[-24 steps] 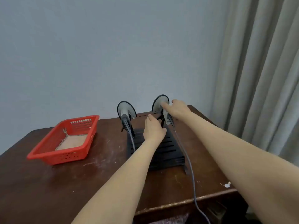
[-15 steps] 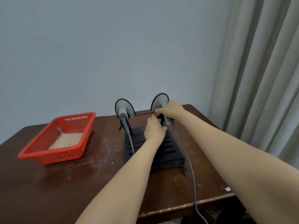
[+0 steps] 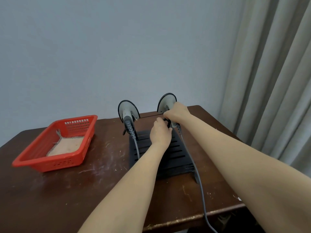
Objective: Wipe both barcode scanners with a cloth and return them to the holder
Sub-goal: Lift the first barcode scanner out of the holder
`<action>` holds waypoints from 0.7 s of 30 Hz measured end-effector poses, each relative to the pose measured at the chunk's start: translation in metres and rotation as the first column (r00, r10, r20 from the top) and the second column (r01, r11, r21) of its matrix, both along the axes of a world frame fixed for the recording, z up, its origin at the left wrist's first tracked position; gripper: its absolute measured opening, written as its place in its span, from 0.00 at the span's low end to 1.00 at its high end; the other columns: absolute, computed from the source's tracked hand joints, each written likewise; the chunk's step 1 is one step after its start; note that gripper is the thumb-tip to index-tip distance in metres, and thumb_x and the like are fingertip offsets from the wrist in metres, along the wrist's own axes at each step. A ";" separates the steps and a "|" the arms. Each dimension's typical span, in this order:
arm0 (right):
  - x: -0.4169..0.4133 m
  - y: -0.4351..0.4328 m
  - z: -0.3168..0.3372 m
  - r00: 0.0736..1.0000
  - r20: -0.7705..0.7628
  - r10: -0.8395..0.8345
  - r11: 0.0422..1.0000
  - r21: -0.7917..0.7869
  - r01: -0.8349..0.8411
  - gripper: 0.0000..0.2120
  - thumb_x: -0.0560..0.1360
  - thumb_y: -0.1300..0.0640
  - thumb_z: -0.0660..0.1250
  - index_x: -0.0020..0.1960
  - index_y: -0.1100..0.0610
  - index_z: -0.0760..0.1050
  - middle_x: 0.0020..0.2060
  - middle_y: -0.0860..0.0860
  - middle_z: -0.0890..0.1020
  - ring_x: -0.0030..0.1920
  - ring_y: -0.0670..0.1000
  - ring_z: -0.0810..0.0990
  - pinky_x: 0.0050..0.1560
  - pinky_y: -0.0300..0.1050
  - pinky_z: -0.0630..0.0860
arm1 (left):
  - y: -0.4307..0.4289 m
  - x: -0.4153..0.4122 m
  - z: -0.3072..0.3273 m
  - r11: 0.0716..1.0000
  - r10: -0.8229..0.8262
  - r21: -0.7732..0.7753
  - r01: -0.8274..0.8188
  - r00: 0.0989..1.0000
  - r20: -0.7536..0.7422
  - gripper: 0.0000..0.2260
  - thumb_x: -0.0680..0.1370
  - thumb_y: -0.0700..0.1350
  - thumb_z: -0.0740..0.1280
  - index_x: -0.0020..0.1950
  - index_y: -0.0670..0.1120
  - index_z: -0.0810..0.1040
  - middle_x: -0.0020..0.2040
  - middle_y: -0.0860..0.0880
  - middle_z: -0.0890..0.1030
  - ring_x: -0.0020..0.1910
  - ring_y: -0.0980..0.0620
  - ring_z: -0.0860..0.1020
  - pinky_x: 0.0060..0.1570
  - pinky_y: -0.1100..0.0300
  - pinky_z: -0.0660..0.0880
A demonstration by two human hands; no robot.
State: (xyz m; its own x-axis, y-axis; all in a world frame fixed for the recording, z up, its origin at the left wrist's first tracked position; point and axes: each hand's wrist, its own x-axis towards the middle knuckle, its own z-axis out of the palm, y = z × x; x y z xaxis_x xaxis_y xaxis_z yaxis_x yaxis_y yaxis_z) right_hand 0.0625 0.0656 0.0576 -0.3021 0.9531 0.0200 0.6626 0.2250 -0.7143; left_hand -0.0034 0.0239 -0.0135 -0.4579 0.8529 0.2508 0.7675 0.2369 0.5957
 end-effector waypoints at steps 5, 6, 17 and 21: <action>0.000 0.002 -0.001 1.000 0.006 0.013 1.000 0.016 -0.013 0.13 0.68 0.64 0.62 0.32 0.55 0.59 0.28 0.50 0.65 0.27 0.49 0.62 0.26 0.40 0.58 | -0.001 -0.002 0.000 1.000 0.011 -0.019 -0.011 1.000 -0.013 0.19 0.76 0.47 0.69 0.61 0.39 0.68 0.57 0.42 0.77 0.55 0.43 0.78 0.41 0.56 0.72; 0.000 0.002 -0.002 1.000 0.004 0.015 1.000 0.017 -0.015 0.13 0.68 0.64 0.62 0.32 0.56 0.59 0.28 0.50 0.65 0.27 0.49 0.62 0.26 0.40 0.58 | -0.001 -0.002 0.000 1.000 0.018 -0.023 -0.018 1.000 -0.012 0.19 0.76 0.47 0.69 0.61 0.39 0.68 0.57 0.42 0.78 0.54 0.43 0.78 0.40 0.56 0.71; 0.005 -0.002 -0.001 1.000 -0.015 0.021 0.999 0.025 -0.021 0.09 0.69 0.65 0.62 0.35 0.57 0.62 0.32 0.51 0.69 0.30 0.50 0.67 0.28 0.41 0.62 | -0.003 0.000 0.002 0.998 0.035 -0.044 -0.037 0.998 -0.043 0.15 0.78 0.47 0.66 0.58 0.39 0.70 0.53 0.42 0.80 0.50 0.42 0.79 0.37 0.54 0.72; 0.004 -0.003 -0.002 0.998 -0.060 0.020 0.999 0.039 -0.018 0.10 0.69 0.65 0.61 0.34 0.57 0.62 0.33 0.52 0.68 0.30 0.51 0.68 0.28 0.41 0.62 | -0.004 0.001 0.004 0.998 0.038 -0.039 -0.039 0.999 -0.030 0.14 0.78 0.47 0.65 0.57 0.38 0.70 0.52 0.42 0.80 0.49 0.42 0.80 0.36 0.55 0.71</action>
